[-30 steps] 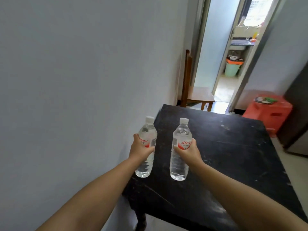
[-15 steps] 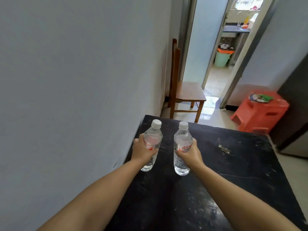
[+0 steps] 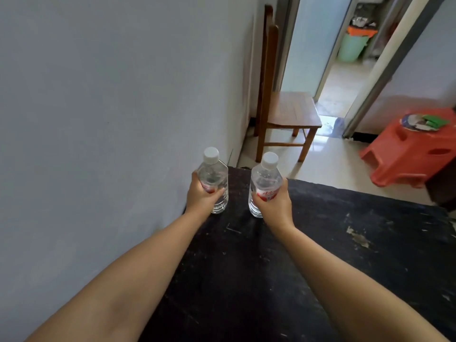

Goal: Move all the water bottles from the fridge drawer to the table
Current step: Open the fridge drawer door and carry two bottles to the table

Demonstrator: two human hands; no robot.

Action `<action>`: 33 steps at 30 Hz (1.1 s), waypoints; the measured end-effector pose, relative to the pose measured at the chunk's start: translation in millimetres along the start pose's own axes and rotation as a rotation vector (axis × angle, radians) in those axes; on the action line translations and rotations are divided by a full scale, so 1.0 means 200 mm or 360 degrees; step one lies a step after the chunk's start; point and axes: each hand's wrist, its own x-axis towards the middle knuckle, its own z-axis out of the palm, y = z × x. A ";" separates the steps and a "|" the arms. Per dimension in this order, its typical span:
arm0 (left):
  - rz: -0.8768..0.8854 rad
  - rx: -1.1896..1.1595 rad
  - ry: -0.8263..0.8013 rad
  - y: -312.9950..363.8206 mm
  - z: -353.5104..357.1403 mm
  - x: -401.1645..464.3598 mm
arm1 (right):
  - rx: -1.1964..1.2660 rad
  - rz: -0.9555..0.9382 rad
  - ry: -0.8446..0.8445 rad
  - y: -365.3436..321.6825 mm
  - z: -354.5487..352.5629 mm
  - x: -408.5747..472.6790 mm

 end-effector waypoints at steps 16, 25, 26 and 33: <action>-0.0254 0.0468 -0.0342 0.13 -0.18 -0.27 | -0.0404 0.0684 -0.0129 -0.04 -0.11 -0.16; -0.0091 0.1226 -0.0438 0.17 -0.51 -0.78 | -0.1010 0.0376 -0.0251 -0.25 -0.15 -0.48; -0.0065 0.1274 -0.0411 0.17 -0.57 -0.85 | -0.1132 0.0262 -0.0276 -0.31 -0.14 -0.58; -0.0067 0.1314 -0.0319 -0.01 -0.88 -1.42 | -0.1768 -0.0314 -0.0603 -0.55 -0.02 -1.33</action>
